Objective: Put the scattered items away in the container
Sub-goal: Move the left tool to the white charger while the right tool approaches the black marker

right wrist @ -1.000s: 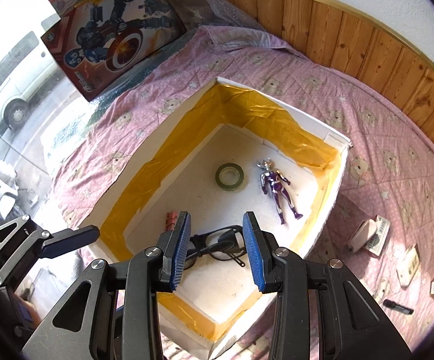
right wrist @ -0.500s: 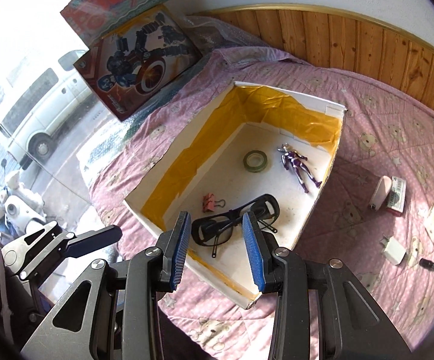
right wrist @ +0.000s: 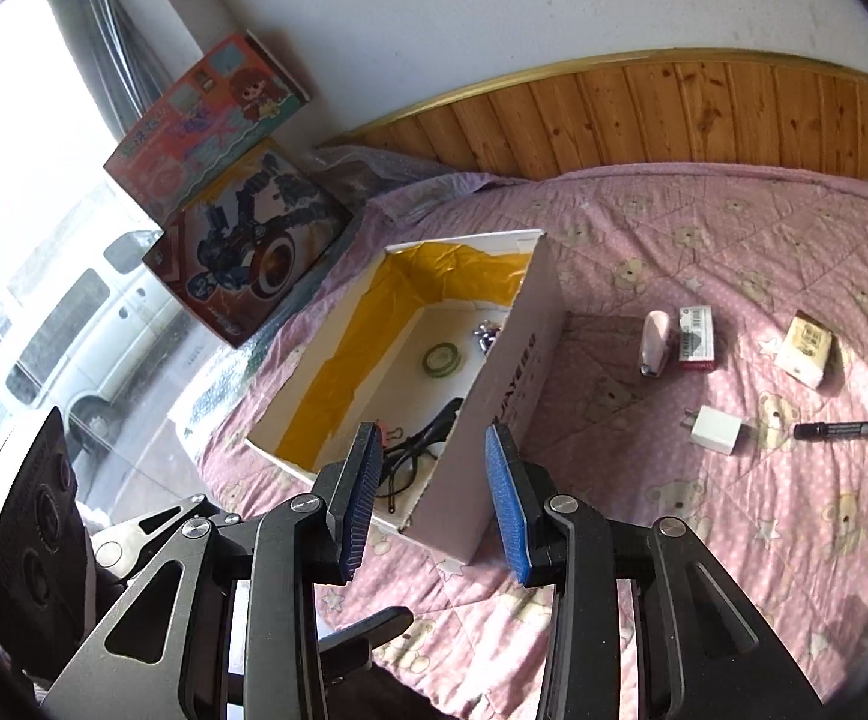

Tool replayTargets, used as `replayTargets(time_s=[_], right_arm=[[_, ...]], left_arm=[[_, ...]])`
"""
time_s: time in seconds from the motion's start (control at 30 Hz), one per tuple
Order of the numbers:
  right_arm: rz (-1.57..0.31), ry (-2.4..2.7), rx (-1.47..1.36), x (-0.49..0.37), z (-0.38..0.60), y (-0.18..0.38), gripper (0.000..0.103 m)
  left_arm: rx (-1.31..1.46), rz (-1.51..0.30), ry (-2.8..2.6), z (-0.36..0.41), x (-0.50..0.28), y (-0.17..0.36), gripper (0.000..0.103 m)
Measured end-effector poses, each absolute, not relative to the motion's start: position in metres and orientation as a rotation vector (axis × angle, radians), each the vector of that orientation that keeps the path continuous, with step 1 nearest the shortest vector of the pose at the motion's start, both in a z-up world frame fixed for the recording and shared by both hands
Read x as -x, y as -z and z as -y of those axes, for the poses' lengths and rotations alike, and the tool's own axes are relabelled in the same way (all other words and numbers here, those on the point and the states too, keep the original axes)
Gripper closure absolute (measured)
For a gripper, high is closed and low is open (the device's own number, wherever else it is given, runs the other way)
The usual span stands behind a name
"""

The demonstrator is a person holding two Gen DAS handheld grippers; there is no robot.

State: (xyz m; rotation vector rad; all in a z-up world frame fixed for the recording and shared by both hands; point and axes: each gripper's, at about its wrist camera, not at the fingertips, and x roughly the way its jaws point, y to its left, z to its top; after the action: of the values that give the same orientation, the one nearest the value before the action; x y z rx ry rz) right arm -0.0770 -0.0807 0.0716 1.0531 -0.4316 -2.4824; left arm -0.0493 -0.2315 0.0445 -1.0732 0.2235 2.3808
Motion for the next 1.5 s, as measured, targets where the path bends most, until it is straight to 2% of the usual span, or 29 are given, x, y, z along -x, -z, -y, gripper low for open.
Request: replayTargets(time_s=[0.2, 0.43, 0.6, 0.8, 0.97, 1.13, 1.27, 1.4, 1.47, 1.5], right_arm=[[0.606, 2.573, -1.106, 0.057, 0.013, -0.043, 0.062], [0.789, 2.646, -1.225, 0.063, -0.05, -0.001, 0.062], [0.762, 2.657, -1.263, 0.085, -0.067, 0.014, 0.063], [1.049, 2.686, -1.372, 0.105, -0.127, 0.048, 0.062], [1.284, 2.694, -1.448, 0.125, -0.177, 0.073, 0.062], [1.318, 2.724, -1.553, 0.153, -0.203, 0.087, 0.062], [1.205, 2.744, -1.697, 0.175, -0.204, 0.105, 0.062], [1.102, 2.791, -1.665, 0.176, -0.201, 0.116, 0.062], [1.014, 2.81, -1.641, 0.174, -0.199, 0.116, 0.063], [0.97, 2.812, -1.628, 0.172, -0.197, 0.116, 0.063]], left_arm=[[1.093, -0.152, -2.311, 0.2, 0.066, -0.033, 0.039], [1.135, -0.033, -2.247, 0.165, 0.088, -0.015, 0.033], [1.261, 0.1, -2.203, 0.149, 0.117, 0.013, 0.032], [1.432, 0.242, -2.152, 0.119, 0.161, 0.043, 0.032], [1.657, 0.441, -2.096, 0.098, 0.206, 0.079, 0.032], [1.857, 0.592, -2.045, 0.08, 0.246, 0.109, 0.032], [1.951, 0.476, -2.085, 0.065, 0.264, 0.126, 0.033], [1.846, 0.169, -2.147, 0.043, 0.257, 0.12, 0.034], [1.767, 0.059, -2.171, 0.043, 0.249, 0.118, 0.041], [1.715, 0.01, -2.173, 0.045, 0.244, 0.117, 0.049]])
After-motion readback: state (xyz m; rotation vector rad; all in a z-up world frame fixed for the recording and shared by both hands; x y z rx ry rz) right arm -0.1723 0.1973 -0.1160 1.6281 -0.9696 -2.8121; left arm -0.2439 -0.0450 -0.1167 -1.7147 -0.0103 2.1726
